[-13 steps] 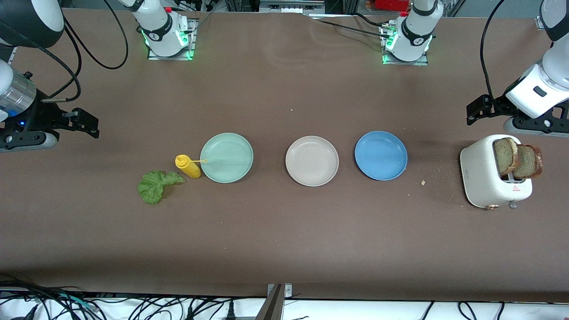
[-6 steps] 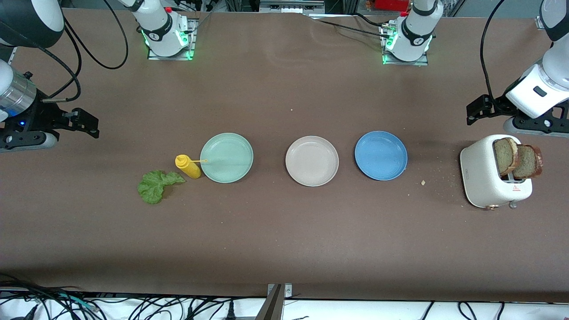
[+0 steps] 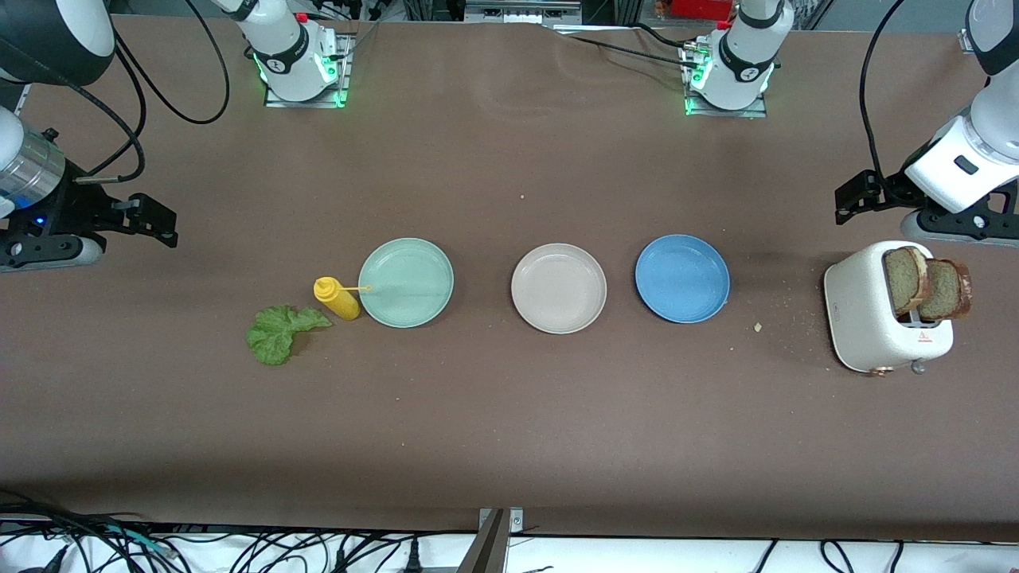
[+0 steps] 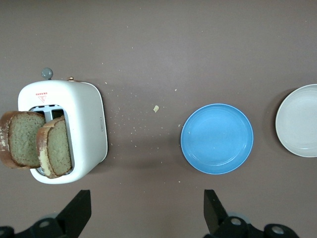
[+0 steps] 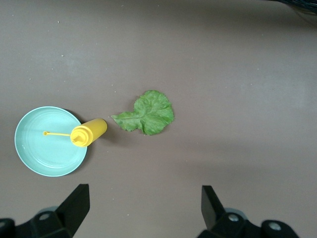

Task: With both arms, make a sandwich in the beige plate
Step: 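Lower the left gripper onto the toaster and grasp a bread slice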

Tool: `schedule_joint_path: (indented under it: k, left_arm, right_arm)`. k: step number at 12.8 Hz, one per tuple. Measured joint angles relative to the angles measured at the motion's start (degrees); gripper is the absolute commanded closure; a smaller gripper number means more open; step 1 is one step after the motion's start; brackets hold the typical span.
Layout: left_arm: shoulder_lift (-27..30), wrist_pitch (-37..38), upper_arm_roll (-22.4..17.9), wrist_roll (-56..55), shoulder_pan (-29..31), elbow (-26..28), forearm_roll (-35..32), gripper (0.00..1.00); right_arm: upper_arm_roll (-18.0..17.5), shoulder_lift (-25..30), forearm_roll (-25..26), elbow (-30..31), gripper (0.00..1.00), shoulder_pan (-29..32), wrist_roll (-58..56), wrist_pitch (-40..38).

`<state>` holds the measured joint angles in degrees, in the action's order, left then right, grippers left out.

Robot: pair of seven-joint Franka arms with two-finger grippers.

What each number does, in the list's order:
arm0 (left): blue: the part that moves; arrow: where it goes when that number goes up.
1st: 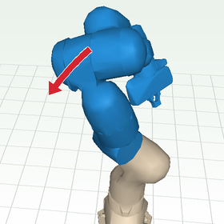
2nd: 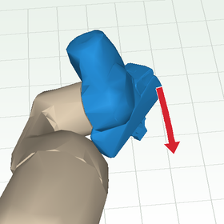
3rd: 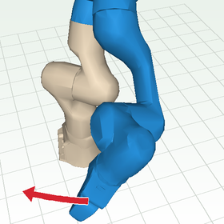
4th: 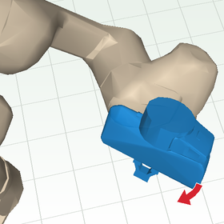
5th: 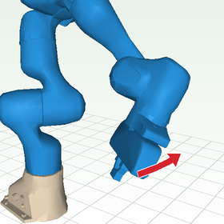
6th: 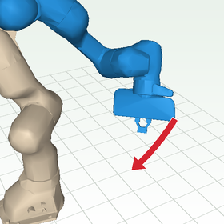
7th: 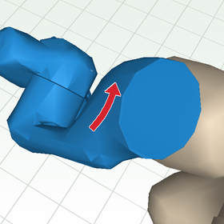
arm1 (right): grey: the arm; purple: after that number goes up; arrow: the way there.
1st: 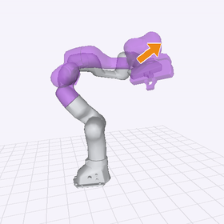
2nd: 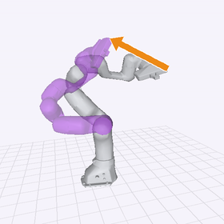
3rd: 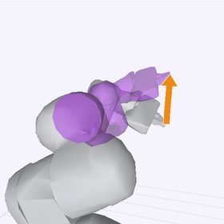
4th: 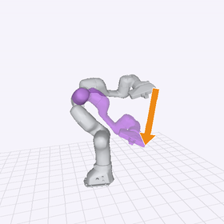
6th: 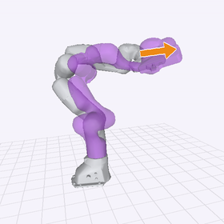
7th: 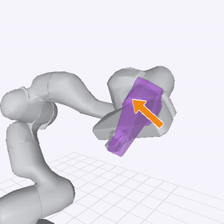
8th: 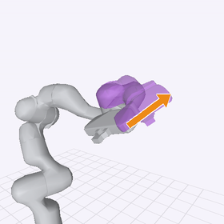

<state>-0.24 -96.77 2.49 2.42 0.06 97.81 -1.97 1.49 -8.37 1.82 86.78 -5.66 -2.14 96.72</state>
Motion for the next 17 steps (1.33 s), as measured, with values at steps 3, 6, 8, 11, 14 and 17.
schedule_joint_path:
  k: [3,6,8,11,14,17]
  left_arm:
    - [-0.1,0.0,-0.1,0.0,1.0,0.0,0.0,0.0]
    - [-1.5,0.0,-0.2,0.0,4.0,0.1,0.0,0.0]
    - [-3.3,0.0,-0.3,0.2,7.0,0.2,0.0,0.0]
    - [-6.9,-2.3,-0.4,5.3,12.2,0.3,-0.1,0.0]
    - [-9.7,-6.9,-0.4,6.9,13.7,1.1,-4.4,0.0]
    - [-10.6,-12.4,-0.2,7.0,13.7,4.4,-5.3,0.0]
  right_arm:
    - [0.0,0.0,0.0,0.0,0.0,0.0,0.0,0.0]
    - [0.0,0.0,0.0,0.0,0.0,0.0,0.0,0.0]
    - [0.0,0.0,0.0,0.0,0.0,0.0,0.0,0.0]
    - [0.0,0.0,0.0,0.0,0.0,-0.1,0.0,0.0]
    - [0.0,0.0,0.0,0.0,0.0,-0.1,0.0,0.0]
    - [-0.1,0.0,0.0,0.0,0.0,-0.1,0.0,0.0]
